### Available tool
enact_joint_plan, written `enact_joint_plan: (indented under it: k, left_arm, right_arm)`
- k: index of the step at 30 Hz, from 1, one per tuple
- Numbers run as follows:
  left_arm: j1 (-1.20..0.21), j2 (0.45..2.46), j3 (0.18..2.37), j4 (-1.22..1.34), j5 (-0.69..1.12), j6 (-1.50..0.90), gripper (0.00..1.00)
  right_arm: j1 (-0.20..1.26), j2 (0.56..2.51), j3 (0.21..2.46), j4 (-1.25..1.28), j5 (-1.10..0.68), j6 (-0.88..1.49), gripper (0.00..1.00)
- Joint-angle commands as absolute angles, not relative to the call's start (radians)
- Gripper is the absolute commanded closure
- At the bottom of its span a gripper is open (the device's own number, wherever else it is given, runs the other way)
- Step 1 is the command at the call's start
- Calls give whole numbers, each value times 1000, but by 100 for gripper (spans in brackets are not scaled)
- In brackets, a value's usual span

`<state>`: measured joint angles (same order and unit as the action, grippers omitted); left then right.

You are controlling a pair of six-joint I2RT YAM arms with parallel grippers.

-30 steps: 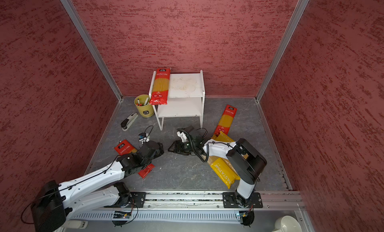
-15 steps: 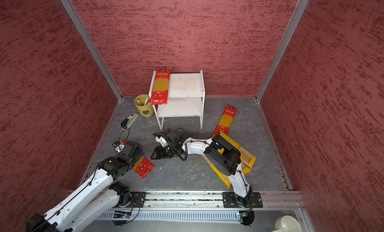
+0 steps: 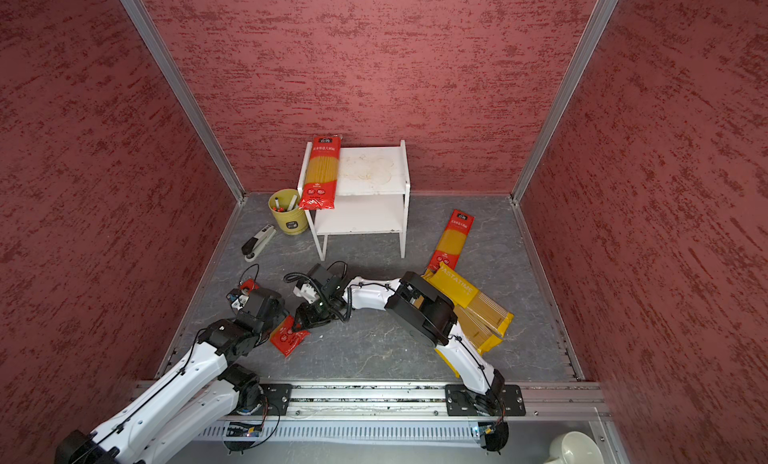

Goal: Arrange pasta packages on shelves
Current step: Move the pasta bag to the center of the table.

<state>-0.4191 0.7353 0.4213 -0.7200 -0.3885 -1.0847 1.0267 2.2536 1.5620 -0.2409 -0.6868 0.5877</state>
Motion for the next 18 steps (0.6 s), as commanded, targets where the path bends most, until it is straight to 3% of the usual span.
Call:
enact_joint_plan:
  k: [1,3,8,12,18]
  left_arm:
    - [-417,749,426,-677,-368,-1075,27]
    - [-427,756,423,-660,-361,-1072,27]
    - [-497,787,445,-635,-404,-1064,27]
    - [-573,872,494,-583,-422,-1047,27]
    - [-724,1076,580,-439,-455,-1031,27]
  right_arm:
    - [1035,2251,1560,-258,-699,568,65]
    - [1033,2224,1537,-245,-666,569,79]
    - [987,2116,1394,-148,-621,630,94]
    - [915,1991,1218,-75,-588,710,100]
    - [780,1774,899,-17,-535,803,100]
